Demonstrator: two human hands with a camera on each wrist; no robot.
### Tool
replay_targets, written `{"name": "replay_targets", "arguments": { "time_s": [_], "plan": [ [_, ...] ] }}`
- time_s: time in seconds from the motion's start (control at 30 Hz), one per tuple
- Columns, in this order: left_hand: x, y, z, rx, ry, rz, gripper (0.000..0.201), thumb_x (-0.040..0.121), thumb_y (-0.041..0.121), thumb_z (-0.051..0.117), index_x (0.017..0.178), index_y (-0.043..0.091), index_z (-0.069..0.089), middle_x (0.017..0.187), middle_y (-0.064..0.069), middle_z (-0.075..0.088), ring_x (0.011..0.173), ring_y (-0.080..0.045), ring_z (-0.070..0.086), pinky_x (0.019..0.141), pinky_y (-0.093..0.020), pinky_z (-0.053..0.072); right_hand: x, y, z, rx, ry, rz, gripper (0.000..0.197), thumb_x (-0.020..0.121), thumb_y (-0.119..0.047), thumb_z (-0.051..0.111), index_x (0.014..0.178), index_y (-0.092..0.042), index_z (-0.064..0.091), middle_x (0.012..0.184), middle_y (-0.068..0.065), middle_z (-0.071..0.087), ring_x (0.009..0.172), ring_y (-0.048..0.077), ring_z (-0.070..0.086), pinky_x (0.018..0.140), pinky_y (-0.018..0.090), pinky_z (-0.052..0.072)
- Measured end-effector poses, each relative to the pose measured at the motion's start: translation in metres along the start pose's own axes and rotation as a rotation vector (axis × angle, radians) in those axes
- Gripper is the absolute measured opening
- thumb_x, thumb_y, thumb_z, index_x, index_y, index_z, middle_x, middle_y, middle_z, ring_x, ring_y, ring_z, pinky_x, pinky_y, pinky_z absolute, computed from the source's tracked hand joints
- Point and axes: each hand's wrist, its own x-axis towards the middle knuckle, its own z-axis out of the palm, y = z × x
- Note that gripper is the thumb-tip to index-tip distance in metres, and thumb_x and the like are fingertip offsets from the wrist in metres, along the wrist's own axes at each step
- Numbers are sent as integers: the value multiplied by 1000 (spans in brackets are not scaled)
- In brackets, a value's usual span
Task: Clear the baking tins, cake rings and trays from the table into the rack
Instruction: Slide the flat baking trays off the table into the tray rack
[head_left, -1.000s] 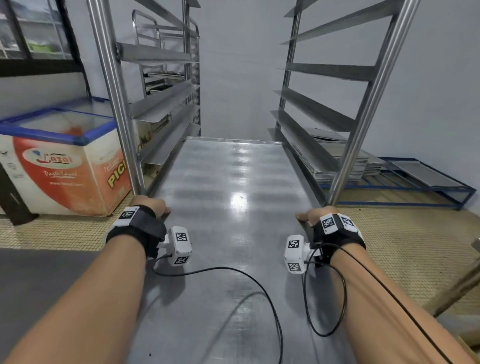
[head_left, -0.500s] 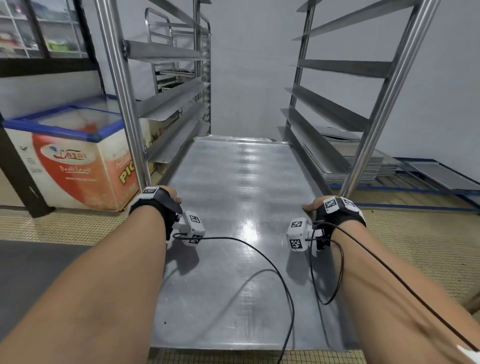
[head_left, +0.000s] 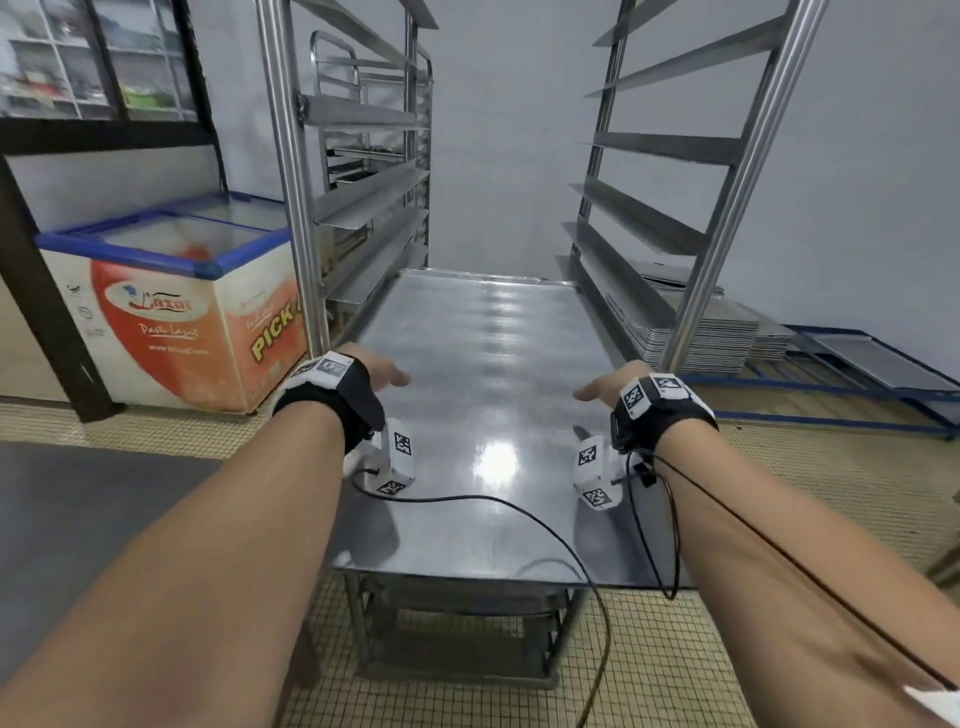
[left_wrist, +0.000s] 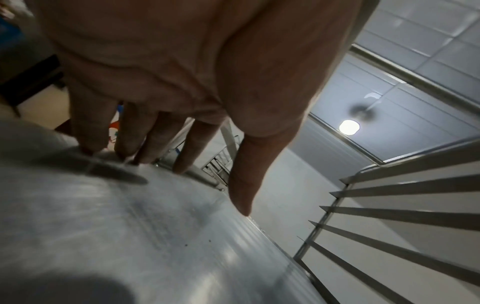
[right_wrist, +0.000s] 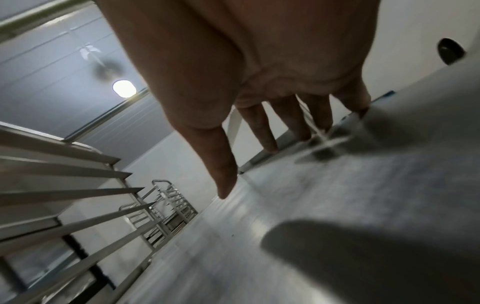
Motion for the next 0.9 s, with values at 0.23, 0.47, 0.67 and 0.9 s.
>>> {"name": "replay_targets", "arguments": {
  "time_s": [0.23,0.47,0.67,0.9],
  "plan": [
    [-74,-15,6,114,-167,187,57,79,43,81,117,3,67,115,-13,69,96,-28,67,79,-34,55,-67,8,18,-353,-76,-265,62,71,-47,84,117,-10,67,116,5,70,94,22,65,88,33,52],
    [-134,-36,17,252,-192,355,64,80,56,73,127,13,65,126,-4,67,109,-21,61,88,-30,46,-128,-2,13,-244,-70,-502,57,75,-47,81,122,-19,65,120,2,66,106,19,63,93,32,49],
    [-169,-66,40,299,-307,405,123,46,71,86,150,30,36,154,4,41,138,-21,42,113,-46,37,-154,19,30,-214,-108,-552,60,76,-47,80,125,-20,61,116,0,68,96,13,64,79,25,46],
    [-174,-84,83,639,-79,530,102,65,45,83,149,36,27,158,-3,25,150,-30,14,115,-68,15,-179,61,61,-340,-198,-583,110,47,-76,80,139,-24,50,131,-6,58,115,12,57,99,32,49]
  ]
}}
